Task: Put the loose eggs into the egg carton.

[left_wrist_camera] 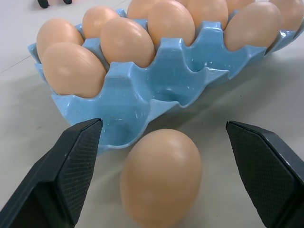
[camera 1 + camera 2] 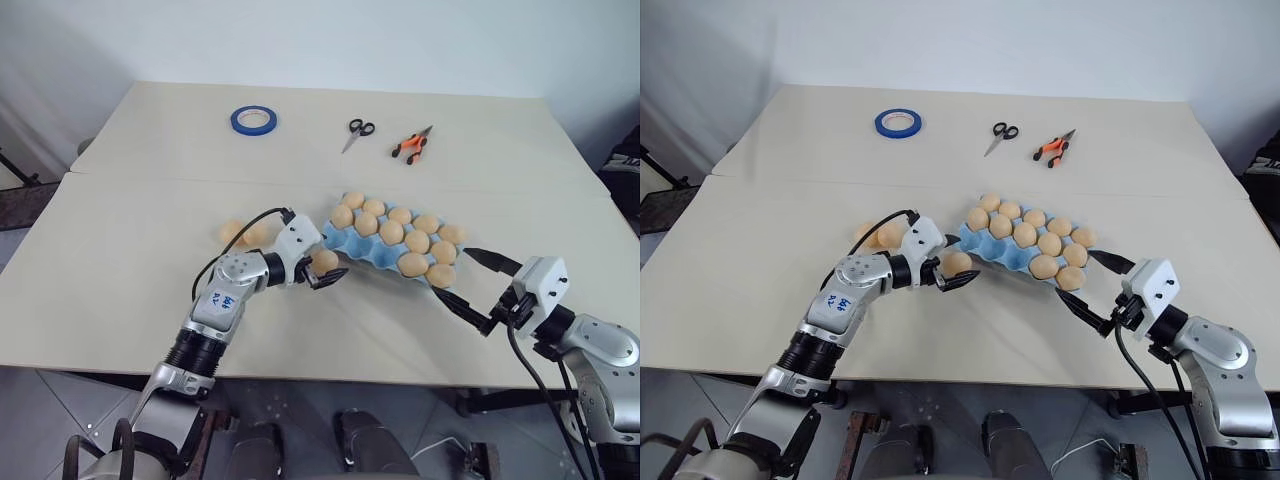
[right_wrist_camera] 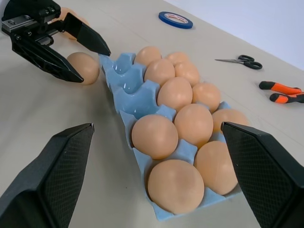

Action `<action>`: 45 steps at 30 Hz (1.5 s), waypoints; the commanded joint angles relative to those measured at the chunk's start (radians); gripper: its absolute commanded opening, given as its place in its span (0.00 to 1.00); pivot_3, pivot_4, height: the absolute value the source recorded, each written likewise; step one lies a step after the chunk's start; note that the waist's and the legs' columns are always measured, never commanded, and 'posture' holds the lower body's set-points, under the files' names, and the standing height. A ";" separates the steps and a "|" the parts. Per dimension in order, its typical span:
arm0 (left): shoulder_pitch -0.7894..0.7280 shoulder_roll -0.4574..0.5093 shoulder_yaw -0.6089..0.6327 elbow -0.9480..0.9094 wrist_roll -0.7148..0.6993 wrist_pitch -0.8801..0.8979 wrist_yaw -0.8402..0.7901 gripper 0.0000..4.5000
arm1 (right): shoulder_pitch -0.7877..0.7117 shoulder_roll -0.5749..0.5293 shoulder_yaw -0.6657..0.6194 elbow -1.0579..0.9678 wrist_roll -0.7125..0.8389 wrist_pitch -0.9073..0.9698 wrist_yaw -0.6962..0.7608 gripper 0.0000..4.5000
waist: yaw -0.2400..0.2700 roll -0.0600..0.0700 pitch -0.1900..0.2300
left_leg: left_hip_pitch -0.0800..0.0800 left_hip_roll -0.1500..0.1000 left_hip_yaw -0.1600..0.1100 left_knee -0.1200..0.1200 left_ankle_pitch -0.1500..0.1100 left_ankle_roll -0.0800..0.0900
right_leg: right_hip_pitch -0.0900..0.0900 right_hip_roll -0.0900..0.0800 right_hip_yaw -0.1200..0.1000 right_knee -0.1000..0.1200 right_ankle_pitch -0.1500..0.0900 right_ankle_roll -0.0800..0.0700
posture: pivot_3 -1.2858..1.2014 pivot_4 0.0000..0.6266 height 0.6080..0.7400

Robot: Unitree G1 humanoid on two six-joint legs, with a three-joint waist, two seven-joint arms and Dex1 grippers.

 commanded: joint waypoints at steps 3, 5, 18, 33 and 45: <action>0.047 0.034 0.063 -0.135 -0.040 0.073 0.009 0.99 | 0.009 -0.003 -0.031 -0.038 0.011 -0.010 -0.010 1.00 | 0.001 0.000 0.000 | 0.000 0.000 0.000 -0.001 0.000 0.000 | -0.001 0.000 0.000 0.000 0.000 0.000 | 0.52 0.24 1.00; 0.068 0.054 0.075 -0.173 -0.040 0.098 0.008 0.99 | 0.010 -0.004 -0.031 -0.036 0.011 -0.011 -0.009 1.00 | -0.001 0.000 0.000 | -0.001 0.000 0.000 -0.001 0.000 0.000 | -0.001 0.000 0.000 0.000 0.000 0.000 | 0.52 0.24 1.00; 0.033 0.029 0.011 -0.061 -0.006 0.080 0.006 0.99 | -0.029 -0.003 -0.011 -0.004 0.002 -0.015 0.000 1.00 | 0.008 0.000 0.000 | -0.001 0.000 0.000 -0.001 0.000 0.000 | -0.001 -0.001 0.000 -0.001 0.000 0.000 | 0.52 0.24 1.00; -0.032 -0.016 0.008 0.070 -0.002 0.007 -0.006 0.39 | 0.005 -0.003 -0.026 -0.029 0.002 -0.012 -0.008 1.00 | 0.005 0.000 0.000 | -0.001 0.000 0.000 -0.002 0.000 0.000 | -0.002 0.000 0.000 -0.002 0.000 0.000 | 0.52 0.24 1.00; 0.028 -0.109 0.062 -0.266 -0.224 0.181 -0.032 0.39 | -0.004 -0.002 -0.019 -0.025 0.001 -0.011 -0.009 1.00 | 0.014 0.000 0.000 | -0.001 0.000 0.000 -0.001 0.000 0.000 | -0.001 -0.001 0.000 -0.002 0.000 0.000 | 0.52 0.24 1.00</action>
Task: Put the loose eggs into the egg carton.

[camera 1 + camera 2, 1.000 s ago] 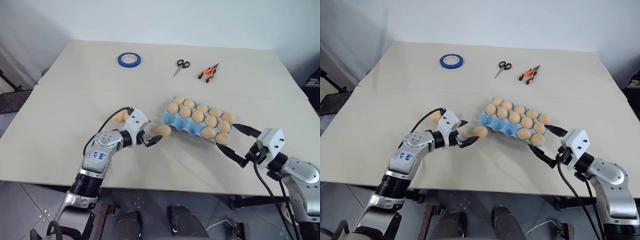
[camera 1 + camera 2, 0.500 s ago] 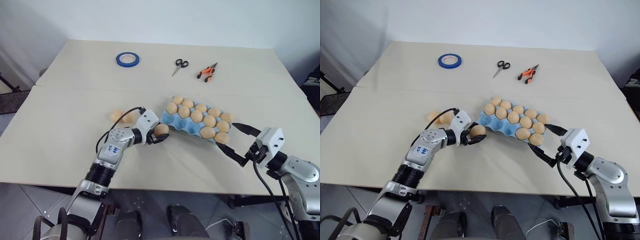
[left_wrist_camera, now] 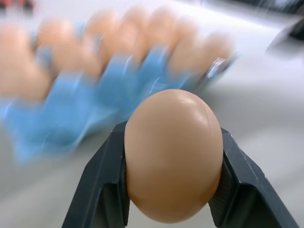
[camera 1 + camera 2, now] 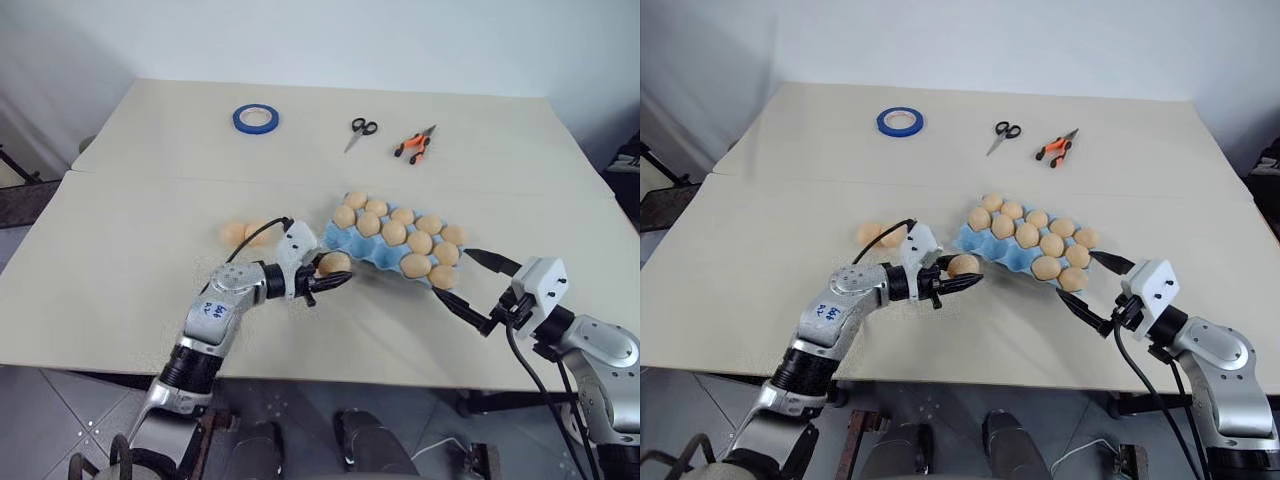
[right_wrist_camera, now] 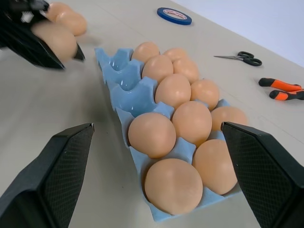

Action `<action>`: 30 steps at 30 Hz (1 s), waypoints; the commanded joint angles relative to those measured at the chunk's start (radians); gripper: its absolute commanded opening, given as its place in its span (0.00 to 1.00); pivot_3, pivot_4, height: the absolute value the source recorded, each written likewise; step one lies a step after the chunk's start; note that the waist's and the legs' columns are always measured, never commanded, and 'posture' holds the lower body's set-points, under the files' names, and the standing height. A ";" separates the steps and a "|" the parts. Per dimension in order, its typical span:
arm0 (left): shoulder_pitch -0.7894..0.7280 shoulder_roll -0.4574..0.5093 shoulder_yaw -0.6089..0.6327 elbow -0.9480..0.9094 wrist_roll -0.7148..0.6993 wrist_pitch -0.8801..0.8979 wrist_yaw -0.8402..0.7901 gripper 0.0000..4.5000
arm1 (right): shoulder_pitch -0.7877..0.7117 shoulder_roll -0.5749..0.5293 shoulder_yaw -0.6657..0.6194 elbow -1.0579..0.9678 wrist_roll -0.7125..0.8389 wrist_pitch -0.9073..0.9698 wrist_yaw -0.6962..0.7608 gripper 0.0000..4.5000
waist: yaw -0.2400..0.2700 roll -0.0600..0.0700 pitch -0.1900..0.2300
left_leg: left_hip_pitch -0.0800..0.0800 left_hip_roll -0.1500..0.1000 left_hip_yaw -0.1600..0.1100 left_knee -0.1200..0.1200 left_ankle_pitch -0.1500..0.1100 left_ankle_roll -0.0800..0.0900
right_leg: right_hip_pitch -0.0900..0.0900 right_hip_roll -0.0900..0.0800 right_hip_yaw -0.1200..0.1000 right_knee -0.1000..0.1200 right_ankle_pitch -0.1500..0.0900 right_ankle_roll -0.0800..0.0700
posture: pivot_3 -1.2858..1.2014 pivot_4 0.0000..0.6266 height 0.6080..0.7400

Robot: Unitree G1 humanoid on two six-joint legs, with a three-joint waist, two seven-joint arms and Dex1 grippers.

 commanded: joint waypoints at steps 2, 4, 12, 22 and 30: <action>-0.074 -0.079 -0.013 0.019 0.029 -0.028 0.105 0.39 | -0.004 -0.001 -0.022 -0.028 0.009 -0.011 -0.005 1.00 | 0.012 0.000 0.000 | 0.000 0.000 0.000 0.001 0.000 0.000 | 0.001 0.000 0.000 0.000 0.000 0.000 | 0.52 0.24 1.00; -0.105 -0.109 -0.038 0.075 0.061 -0.081 0.127 0.39 | -0.001 -0.001 -0.024 -0.031 0.009 -0.011 -0.007 1.00 | 0.014 0.000 0.000 | 0.001 -0.001 0.000 0.002 0.000 0.001 | 0.001 0.001 0.001 0.000 0.001 0.001 | 0.52 0.24 1.00; -0.215 -0.199 -0.097 0.332 0.147 -0.267 0.145 0.39 | 0.036 0.003 -0.048 -0.066 0.019 -0.007 -0.027 1.00 | 0.016 0.000 0.000 | 0.000 -0.002 0.001 0.000 0.000 0.001 | 0.000 0.002 0.002 -0.002 0.001 0.002 | 0.52 0.24 1.00; -0.309 -0.253 -0.087 0.522 0.174 -0.375 0.140 0.78 | 0.087 0.008 -0.071 -0.108 0.025 -0.003 -0.053 1.00 | 0.016 0.000 0.000 | -0.001 -0.002 0.002 -0.001 0.000 0.000 | 0.000 0.002 0.003 -0.004 0.001 0.002 | 0.52 0.24 1.00; -0.269 -0.226 -0.064 0.462 0.169 -0.385 0.141 0.99 | 0.085 0.010 -0.064 -0.107 0.022 -0.005 -0.061 1.00 | 0.016 0.000 0.000 | -0.001 -0.001 0.002 -0.001 0.000 0.000 | 0.000 0.002 0.003 -0.004 0.001 0.002 | 0.52 0.24 1.00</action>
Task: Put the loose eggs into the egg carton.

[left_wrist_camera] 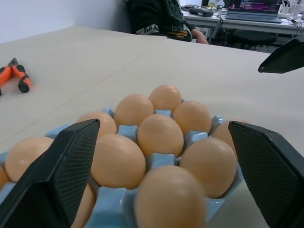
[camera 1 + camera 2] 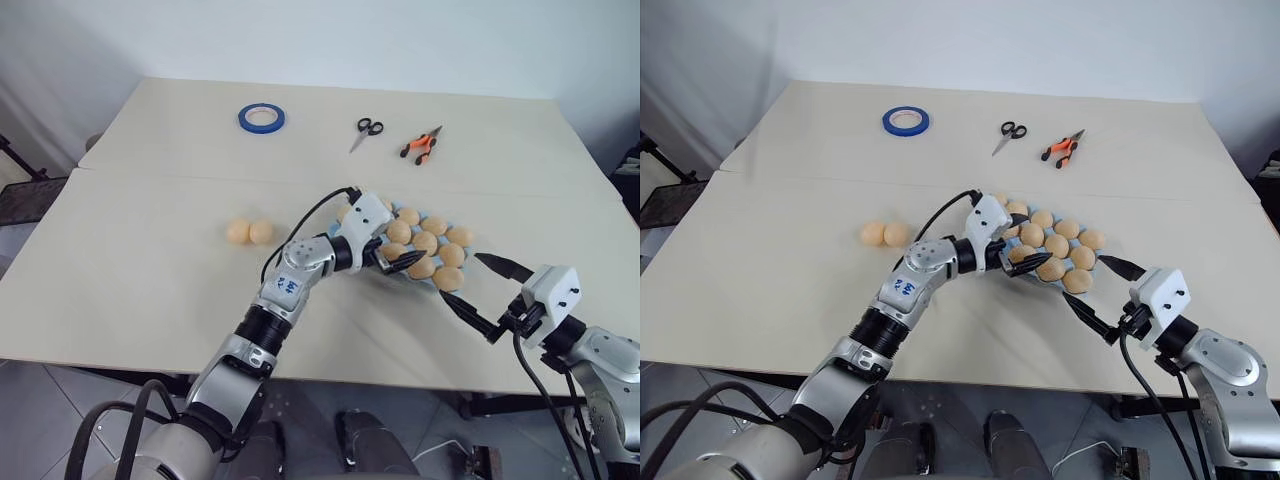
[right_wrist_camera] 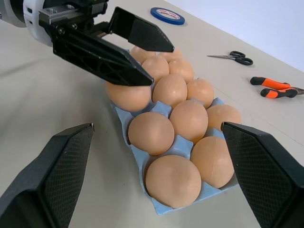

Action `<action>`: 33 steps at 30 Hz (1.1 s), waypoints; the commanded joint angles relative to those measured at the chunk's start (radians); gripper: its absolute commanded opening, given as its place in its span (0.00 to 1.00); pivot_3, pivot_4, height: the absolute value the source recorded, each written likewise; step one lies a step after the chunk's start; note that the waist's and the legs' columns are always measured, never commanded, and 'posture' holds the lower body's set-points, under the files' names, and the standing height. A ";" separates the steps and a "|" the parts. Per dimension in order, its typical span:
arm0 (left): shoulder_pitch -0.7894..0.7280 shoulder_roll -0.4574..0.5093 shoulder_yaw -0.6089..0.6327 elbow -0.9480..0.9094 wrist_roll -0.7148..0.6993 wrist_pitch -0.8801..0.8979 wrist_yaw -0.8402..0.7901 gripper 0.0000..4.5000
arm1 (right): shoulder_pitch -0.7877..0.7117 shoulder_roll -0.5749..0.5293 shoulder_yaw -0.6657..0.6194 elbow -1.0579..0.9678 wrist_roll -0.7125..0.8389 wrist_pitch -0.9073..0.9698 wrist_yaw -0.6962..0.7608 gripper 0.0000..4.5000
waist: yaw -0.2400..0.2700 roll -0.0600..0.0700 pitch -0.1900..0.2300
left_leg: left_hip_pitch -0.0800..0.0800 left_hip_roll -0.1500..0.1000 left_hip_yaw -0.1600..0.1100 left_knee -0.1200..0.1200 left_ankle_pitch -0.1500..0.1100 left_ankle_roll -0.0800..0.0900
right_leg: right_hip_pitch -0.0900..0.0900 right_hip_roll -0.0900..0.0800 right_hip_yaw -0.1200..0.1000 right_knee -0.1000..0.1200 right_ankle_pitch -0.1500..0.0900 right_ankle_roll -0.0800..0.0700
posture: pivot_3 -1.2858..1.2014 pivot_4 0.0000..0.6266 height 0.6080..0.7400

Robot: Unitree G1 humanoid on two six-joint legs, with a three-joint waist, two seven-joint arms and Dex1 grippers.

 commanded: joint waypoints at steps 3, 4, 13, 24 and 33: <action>0.096 0.062 0.028 -0.191 -0.033 0.014 -0.042 0.99 | -0.007 0.005 -0.021 -0.029 0.014 -0.005 -0.008 1.00 | -0.003 0.000 0.000 | 0.000 0.001 0.000 -0.001 0.000 0.000 | 0.000 0.000 0.000 0.000 0.000 0.000 | 0.52 0.24 1.00; 0.121 0.079 0.035 -0.226 -0.044 0.013 -0.057 0.99 | -0.008 0.005 -0.021 -0.027 0.014 -0.005 -0.007 1.00 | -0.003 0.000 0.000 | 0.000 0.001 0.000 -0.001 0.000 0.000 | 0.000 0.000 0.000 0.000 0.000 0.000 | 0.52 0.24 1.00; 0.399 0.354 0.157 -0.509 -0.204 0.095 -0.251 0.99 | -0.051 0.002 0.000 0.013 0.015 -0.010 0.023 1.00 | -0.003 0.001 0.000 | 0.001 0.002 0.000 0.001 0.000 0.000 | 0.000 -0.001 -0.001 0.003 0.000 -0.001 | 0.52 0.24 1.00; 0.604 0.636 0.448 -0.461 -0.314 0.045 -0.368 0.99 | -0.114 -0.008 0.013 0.066 0.010 -0.017 0.066 1.00 | -0.008 0.002 0.000 | 0.002 0.003 -0.001 -0.001 0.000 -0.001 | -0.001 -0.003 -0.004 0.003 -0.002 -0.005 | 0.52 0.24 1.00; 0.618 0.701 0.531 -0.429 -0.287 0.015 -0.293 0.99 | -0.149 0.006 0.039 0.102 -0.002 -0.028 0.077 1.00 | -0.002 0.003 0.001 | 0.000 0.002 -0.002 -0.002 0.000 -0.001 | -0.001 -0.008 -0.007 0.002 -0.003 -0.005 | 0.52 0.24 1.00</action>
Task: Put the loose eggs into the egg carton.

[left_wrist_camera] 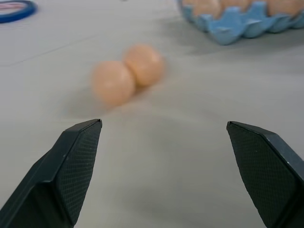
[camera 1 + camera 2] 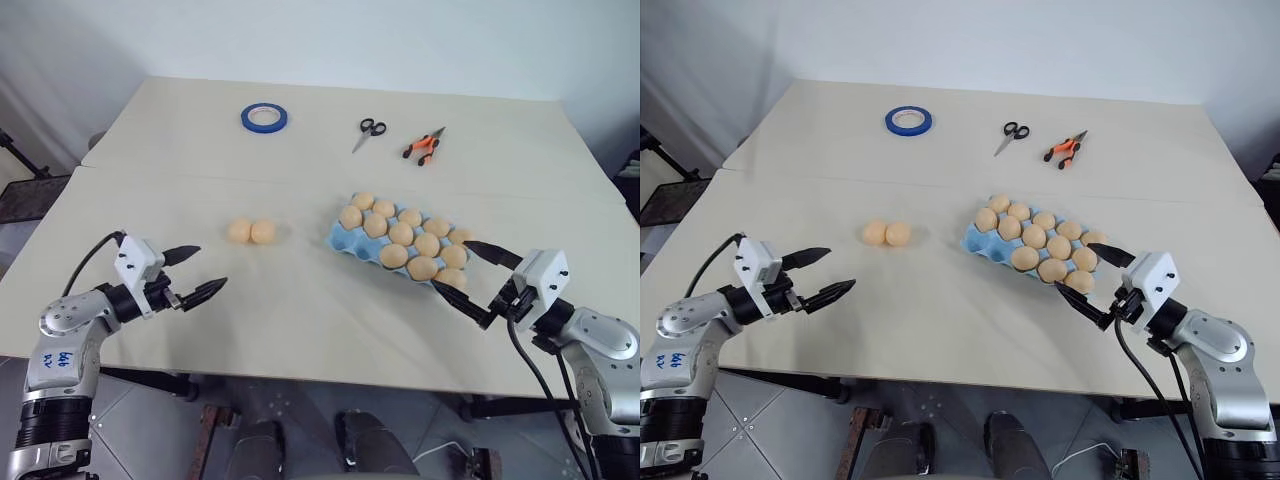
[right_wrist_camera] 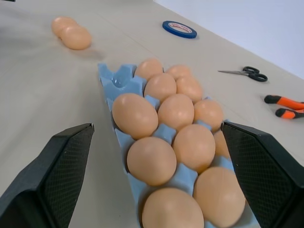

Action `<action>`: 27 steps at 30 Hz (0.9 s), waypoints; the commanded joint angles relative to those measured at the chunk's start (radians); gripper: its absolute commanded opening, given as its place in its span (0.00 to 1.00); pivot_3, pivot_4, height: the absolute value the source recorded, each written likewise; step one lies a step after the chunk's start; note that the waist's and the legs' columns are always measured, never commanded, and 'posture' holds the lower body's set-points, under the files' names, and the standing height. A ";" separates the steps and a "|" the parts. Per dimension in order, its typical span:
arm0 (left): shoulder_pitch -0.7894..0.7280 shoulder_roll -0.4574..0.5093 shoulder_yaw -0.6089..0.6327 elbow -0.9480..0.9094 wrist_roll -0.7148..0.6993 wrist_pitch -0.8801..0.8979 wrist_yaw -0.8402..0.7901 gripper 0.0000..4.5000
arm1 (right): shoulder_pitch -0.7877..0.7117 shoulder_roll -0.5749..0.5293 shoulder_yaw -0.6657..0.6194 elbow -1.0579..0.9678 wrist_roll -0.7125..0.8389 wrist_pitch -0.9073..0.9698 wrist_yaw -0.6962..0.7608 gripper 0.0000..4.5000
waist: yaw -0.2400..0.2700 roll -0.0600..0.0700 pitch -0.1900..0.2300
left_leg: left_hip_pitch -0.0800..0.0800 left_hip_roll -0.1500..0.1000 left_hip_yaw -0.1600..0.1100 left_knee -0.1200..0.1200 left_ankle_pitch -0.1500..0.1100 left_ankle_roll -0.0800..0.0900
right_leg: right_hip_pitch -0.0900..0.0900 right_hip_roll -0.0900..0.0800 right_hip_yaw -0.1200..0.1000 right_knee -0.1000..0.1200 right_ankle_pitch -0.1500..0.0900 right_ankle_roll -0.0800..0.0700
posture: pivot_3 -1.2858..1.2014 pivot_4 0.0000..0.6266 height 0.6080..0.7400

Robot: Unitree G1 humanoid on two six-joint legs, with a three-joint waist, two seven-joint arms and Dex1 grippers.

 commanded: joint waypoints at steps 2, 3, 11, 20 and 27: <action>-0.008 0.003 0.010 -0.063 -0.006 -0.007 0.030 0.99 | -0.022 0.005 -0.001 0.010 0.001 -0.026 0.008 1.00 | -0.002 0.000 0.000 | 0.000 0.000 0.000 0.000 0.000 0.000 | 0.000 0.000 0.000 -0.001 0.000 0.000 | 0.52 0.24 1.00; -0.024 -0.001 0.001 -0.069 0.006 -0.014 0.045 0.99 | -0.025 0.006 0.001 0.013 0.000 -0.027 0.009 1.00 | -0.002 0.000 0.000 | 0.000 0.000 0.000 0.000 0.000 0.000 | 0.000 -0.001 -0.001 -0.001 0.000 0.000 | 0.52 0.24 1.00; -0.196 -0.094 -0.084 -0.112 0.093 0.018 0.248 0.99 | -0.039 0.007 0.009 0.025 -0.002 -0.031 0.019 1.00 | 0.001 0.000 0.000 | -0.001 -0.001 -0.001 0.001 0.000 0.000 | 0.001 -0.001 -0.003 0.000 0.000 0.001 | 0.52 0.24 1.00; -0.309 -0.238 -0.225 -0.051 0.255 0.099 0.477 0.99 | -0.046 0.000 0.012 0.030 -0.002 -0.030 0.026 1.00 | 0.000 0.000 0.000 | -0.001 -0.001 0.000 0.001 0.000 0.000 | 0.000 0.000 -0.004 0.002 0.000 0.001 | 0.52 0.24 1.00; -0.350 -0.307 -0.293 0.041 0.300 0.049 0.494 0.99 | -0.043 -0.004 0.013 0.026 -0.002 -0.026 0.029 1.00 | 0.003 0.000 0.000 | -0.001 -0.001 0.000 0.002 0.000 0.000 | 0.001 0.000 -0.004 0.002 0.000 0.001 | 0.52 0.24 1.00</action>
